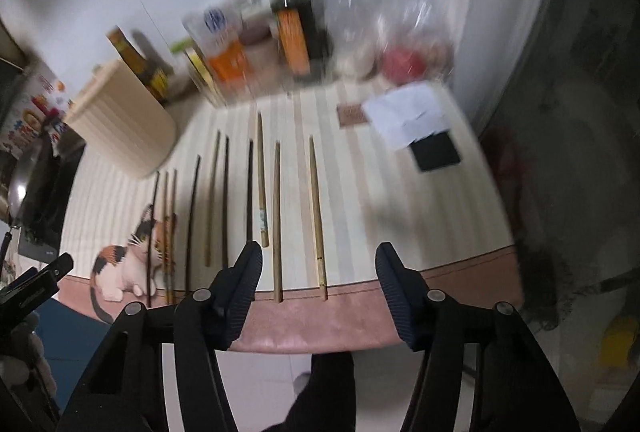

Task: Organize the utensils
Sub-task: 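Lower the left tool and grasp a black chopstick while the right tool grasps a wooden chopstick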

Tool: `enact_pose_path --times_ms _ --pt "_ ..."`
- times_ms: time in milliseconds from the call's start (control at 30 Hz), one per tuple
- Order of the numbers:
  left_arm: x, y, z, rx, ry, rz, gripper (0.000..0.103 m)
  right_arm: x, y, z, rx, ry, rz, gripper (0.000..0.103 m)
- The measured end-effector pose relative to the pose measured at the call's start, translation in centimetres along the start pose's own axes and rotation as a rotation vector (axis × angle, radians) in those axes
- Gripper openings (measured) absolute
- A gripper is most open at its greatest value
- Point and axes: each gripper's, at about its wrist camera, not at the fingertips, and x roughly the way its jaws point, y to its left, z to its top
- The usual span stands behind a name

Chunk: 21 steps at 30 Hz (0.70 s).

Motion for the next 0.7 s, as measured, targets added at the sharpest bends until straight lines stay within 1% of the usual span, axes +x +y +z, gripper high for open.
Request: enact_pose_path --times_ms 33,100,133,167,200,233,267,300,367,433,533,600,633,667,700 --pt "1.9 -0.2 0.6 0.0 0.037 0.005 0.097 1.6 0.0 0.5 -0.001 0.024 0.005 0.06" --pt "4.4 -0.3 1.4 -0.011 0.09 0.004 0.084 4.3 0.0 1.7 0.001 0.077 0.011 0.058" --pt "5.7 -0.5 1.8 -0.014 0.116 0.004 0.082 6.0 0.0 2.4 0.003 0.101 0.018 0.056" --pt "7.2 -0.8 2.2 -0.013 0.142 0.001 0.077 6.7 0.0 2.8 0.003 0.117 0.02 0.054" --pt "8.2 -1.0 2.5 -0.008 0.156 -0.002 0.073 7.8 0.1 3.3 0.002 0.136 0.021 0.049" --pt "9.1 -1.3 2.7 -0.001 0.165 -0.005 0.072 9.4 0.1 4.0 0.0 0.159 0.02 0.046" --pt "10.0 -1.6 3.0 0.008 0.177 -0.01 0.067 10.5 -0.1 4.6 0.0 0.174 0.017 0.045" --pt "10.7 -1.9 3.2 0.018 0.187 -0.015 0.057 11.5 -0.1 5.1 -0.001 0.19 0.017 0.043" --pt "12.5 -2.8 3.6 0.044 0.218 -0.027 0.044 13.7 -0.1 6.0 -0.005 0.228 0.013 0.043" --pt "13.5 -3.5 3.7 0.062 0.238 -0.031 0.042 15.4 0.1 6.6 -0.02 0.26 -0.001 0.043" --pt "14.5 -4.5 4.1 0.104 0.242 -0.021 0.039 17.9 0.5 7.4 -0.041 0.313 -0.014 0.043" --pt "14.9 -4.9 4.2 0.122 0.247 -0.021 0.028 19.0 0.6 7.6 -0.05 0.339 -0.018 0.043" --pt "15.1 -5.1 4.2 0.127 0.251 -0.021 0.026 19.7 0.8 7.7 -0.061 0.359 -0.024 0.043" --pt "15.3 -5.2 4.2 0.133 0.252 -0.026 0.02 20.2 0.9 7.7 -0.065 0.37 -0.03 0.043" --pt "15.6 -5.2 4.2 0.136 0.255 -0.028 0.011 20.8 1.0 7.6 -0.072 0.387 -0.035 0.043"
